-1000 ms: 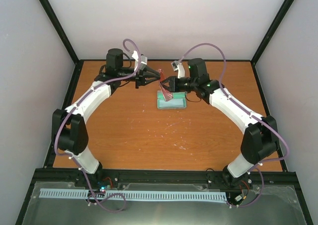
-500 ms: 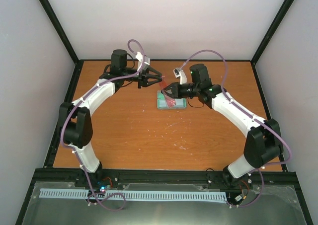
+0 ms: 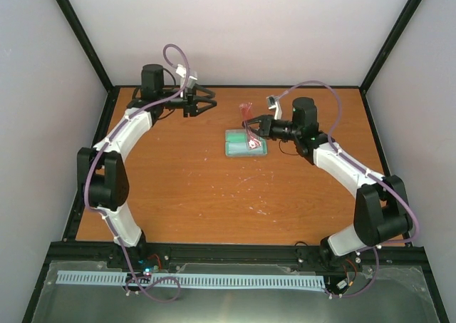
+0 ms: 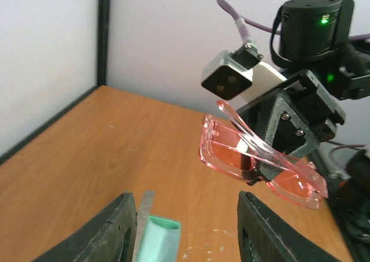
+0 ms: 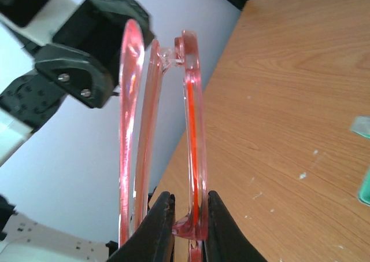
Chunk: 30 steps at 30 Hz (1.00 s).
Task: Organize the sunglasses
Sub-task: Fold the sunglasses.
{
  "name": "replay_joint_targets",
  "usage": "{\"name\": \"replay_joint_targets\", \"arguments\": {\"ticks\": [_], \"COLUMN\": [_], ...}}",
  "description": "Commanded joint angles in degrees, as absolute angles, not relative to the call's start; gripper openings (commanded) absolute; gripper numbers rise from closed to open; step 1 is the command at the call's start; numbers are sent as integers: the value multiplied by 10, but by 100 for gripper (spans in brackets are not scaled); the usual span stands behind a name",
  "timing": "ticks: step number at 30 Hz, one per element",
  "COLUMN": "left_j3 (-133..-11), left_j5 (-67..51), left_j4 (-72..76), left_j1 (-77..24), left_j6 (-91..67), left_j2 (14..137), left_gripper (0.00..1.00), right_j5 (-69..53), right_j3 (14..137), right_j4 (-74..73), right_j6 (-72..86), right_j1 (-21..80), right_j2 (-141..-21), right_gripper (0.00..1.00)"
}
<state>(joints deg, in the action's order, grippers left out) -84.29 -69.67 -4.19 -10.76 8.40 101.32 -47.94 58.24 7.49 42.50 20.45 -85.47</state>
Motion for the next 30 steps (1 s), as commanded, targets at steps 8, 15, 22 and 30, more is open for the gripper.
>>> {"name": "replay_joint_targets", "arguments": {"ticks": [8, 15, 22, 30], "left_j3": [-999, -1019, -1020, -1020], "left_j5": [-857, -912, -911, -902], "left_j4": [-250, -290, -340, -289], "left_j1": [-149, -169, -182, -191], "left_j6": [118, 134, 179, 136], "left_j2": [1123, 1130, 1123, 1125], "left_gripper": [49, 48, 47, 44], "right_j5": [-540, -520, -511, -533], "right_j3": [590, 591, 600, 623], "right_j4": [86, 74, 84, 87], "right_j6": [365, 347, 349, 346], "right_j1": [212, 213, 213, 221], "right_j2": [-815, -819, -834, -853], "right_gripper": [7, 7, 7, 7]}}
